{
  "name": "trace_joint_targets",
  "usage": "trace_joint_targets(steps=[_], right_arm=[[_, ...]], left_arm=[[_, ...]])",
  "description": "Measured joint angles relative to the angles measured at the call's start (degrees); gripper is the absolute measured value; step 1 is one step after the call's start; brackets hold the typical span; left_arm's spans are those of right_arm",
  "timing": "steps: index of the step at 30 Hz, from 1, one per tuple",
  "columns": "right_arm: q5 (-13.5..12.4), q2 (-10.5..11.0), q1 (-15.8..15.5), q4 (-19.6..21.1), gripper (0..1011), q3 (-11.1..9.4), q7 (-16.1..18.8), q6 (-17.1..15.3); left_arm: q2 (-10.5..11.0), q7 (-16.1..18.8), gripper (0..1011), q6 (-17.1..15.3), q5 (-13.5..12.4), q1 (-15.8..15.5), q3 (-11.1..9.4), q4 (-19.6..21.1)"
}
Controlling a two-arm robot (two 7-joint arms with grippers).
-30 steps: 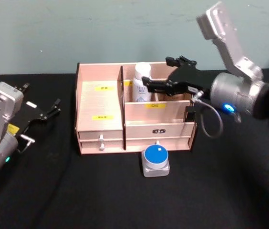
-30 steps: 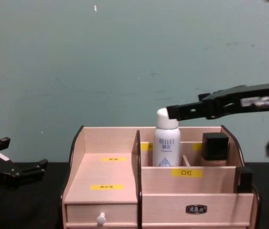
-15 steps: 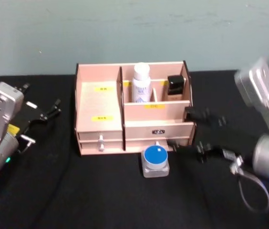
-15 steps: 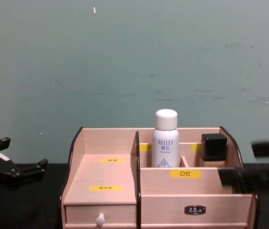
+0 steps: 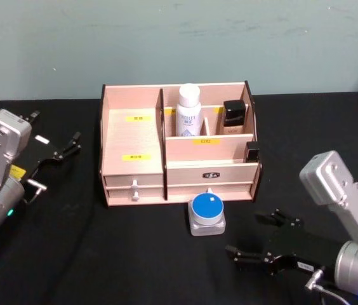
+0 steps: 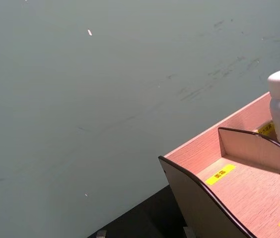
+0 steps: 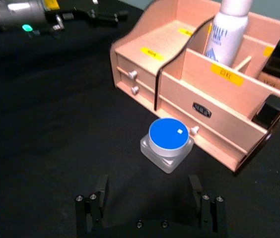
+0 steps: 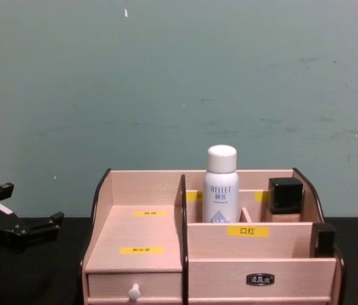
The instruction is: Pick up the facial cleanser and watermelon frost from the table and place them into the tiered storage box.
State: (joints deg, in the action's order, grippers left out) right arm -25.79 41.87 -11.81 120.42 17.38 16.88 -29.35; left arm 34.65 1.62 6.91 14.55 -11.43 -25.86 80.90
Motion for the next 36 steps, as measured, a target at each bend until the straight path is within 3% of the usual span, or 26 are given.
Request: trace_joint_targets(steps=[8, 15, 36], right_arm=[[4.61, -3.39, 3.93, -5.08, 1000, 3.98, -0.46, -0.26], [7.57, -6.17, 7.61, -8.59, 1000, 6.30, 0.61, 0.98], [13.39, -11.88, 13.25, -15.53, 1000, 8.54, 2.25, 2.36]], left_arm=[[0.00, 0.00, 1001, 0.00, 0.00, 0.00, 0.00, 0.00], [0.00, 0.00, 1001, 0.00, 0.00, 0.00, 0.00, 0.00], [0.00, 0.00, 1001, 0.00, 0.00, 0.00, 0.00, 0.00]])
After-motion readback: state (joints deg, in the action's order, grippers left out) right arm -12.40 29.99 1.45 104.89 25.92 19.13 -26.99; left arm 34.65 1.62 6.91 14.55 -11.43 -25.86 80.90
